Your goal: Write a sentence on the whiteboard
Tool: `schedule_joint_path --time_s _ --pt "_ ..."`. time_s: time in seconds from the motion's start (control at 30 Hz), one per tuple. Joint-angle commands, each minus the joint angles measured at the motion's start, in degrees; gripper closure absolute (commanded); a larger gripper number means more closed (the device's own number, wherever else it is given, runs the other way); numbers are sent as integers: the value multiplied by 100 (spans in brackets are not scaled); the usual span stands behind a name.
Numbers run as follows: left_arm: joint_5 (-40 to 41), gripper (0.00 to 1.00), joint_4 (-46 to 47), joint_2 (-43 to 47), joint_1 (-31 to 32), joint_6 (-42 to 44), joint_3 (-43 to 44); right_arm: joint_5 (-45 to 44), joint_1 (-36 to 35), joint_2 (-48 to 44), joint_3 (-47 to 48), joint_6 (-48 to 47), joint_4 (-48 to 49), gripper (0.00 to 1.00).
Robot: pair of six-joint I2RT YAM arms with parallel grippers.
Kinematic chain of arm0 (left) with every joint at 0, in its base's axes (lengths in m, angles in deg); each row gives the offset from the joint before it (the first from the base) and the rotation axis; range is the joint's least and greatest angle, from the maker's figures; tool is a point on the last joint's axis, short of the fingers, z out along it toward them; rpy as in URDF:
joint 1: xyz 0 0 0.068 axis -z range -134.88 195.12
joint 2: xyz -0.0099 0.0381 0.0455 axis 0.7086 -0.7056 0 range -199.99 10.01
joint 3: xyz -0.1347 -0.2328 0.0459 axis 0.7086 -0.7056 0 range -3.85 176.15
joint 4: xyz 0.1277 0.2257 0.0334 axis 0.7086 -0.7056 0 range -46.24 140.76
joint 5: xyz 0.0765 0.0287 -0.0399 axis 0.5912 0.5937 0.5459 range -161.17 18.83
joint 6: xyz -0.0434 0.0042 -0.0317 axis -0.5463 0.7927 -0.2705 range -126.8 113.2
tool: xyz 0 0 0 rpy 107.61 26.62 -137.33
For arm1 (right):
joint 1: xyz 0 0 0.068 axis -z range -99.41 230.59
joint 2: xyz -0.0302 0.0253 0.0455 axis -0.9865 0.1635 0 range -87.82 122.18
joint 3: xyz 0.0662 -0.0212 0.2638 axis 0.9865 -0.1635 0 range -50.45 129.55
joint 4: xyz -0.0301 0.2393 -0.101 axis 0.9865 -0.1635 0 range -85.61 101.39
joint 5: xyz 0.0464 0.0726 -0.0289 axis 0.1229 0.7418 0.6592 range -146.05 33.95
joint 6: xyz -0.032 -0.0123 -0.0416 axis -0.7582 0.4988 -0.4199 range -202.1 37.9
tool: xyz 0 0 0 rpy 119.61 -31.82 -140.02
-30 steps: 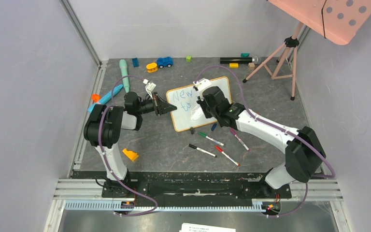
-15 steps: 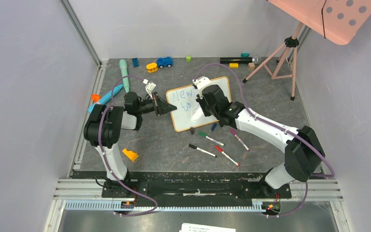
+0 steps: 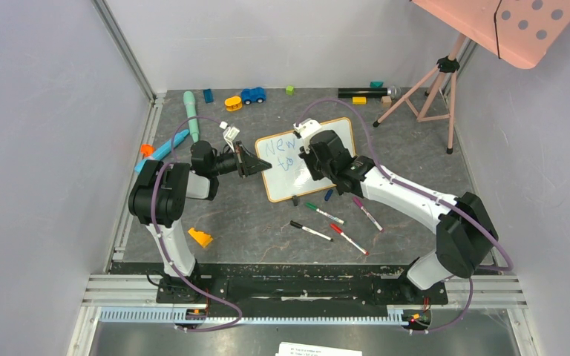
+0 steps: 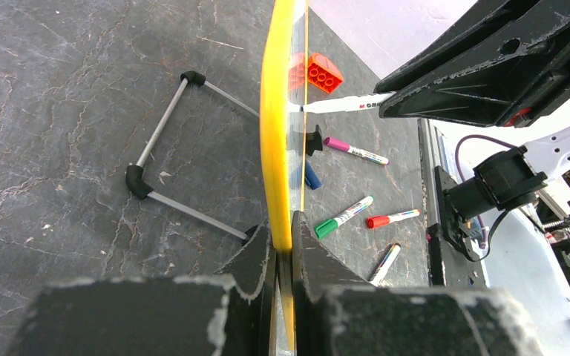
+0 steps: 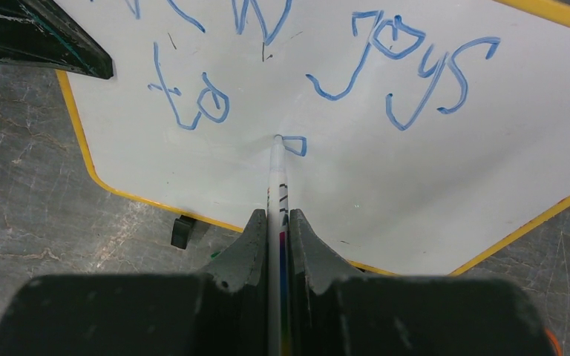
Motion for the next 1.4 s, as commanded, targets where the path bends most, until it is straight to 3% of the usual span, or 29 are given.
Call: schedule_joint_path --time_s 0.0,1.07,1.37 --pt "-63 98 19 -124 5 682 5 76 7 128 144 -29 118 100" --pt "-58 98 -103 -159 3 676 82 -461 8 25 18 -89 -320 100" --pt "166 98 -381 -22 -1 866 17 -299 3 -648 -326 -116 321 100"
